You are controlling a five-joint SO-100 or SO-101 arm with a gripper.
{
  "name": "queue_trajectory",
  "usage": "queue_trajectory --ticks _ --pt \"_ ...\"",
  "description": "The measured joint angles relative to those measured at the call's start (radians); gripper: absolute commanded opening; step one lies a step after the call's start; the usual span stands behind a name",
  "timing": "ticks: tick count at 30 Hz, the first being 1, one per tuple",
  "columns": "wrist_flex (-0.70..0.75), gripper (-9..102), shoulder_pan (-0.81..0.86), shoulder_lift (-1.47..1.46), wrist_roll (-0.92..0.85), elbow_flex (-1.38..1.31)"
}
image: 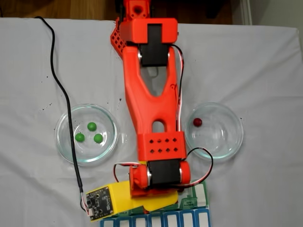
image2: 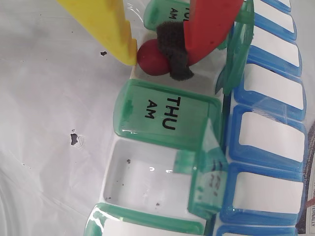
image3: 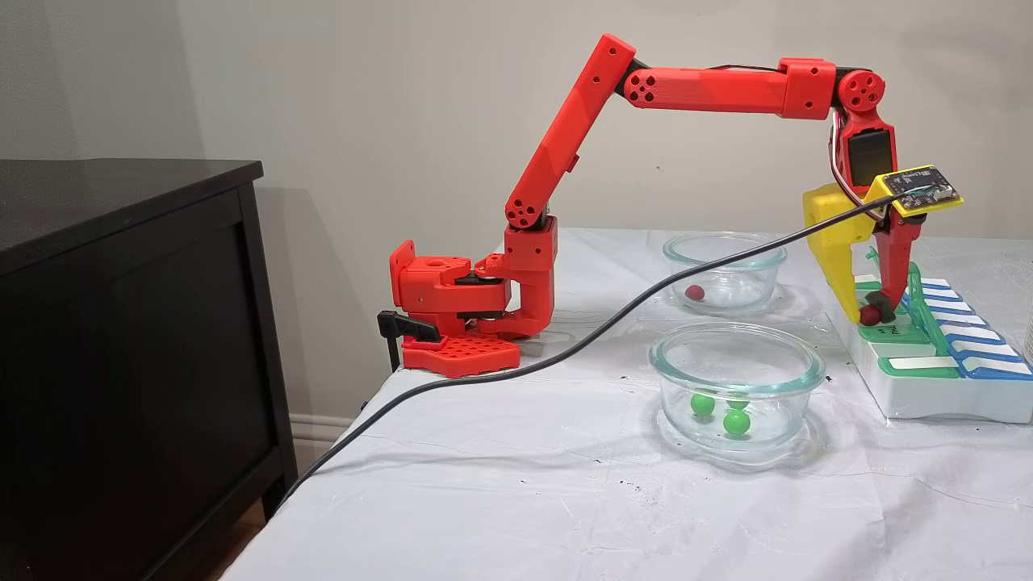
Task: Sort medicines into box.
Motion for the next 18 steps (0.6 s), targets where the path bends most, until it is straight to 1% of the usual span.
queue_trajectory --ticks 3,9,13,16,18 --pt "0.034 32 -0.006 -0.003 -0.002 -0.02" --pt "0.086 31 -0.018 -0.034 0.003 -0.051" --pt "0.114 18 -0.026 -0.037 0.003 -0.077" --pt "0.13 3 -0.032 -0.034 0.003 -0.08" --pt "0.129 2 -0.04 -0.014 0.005 -0.061"
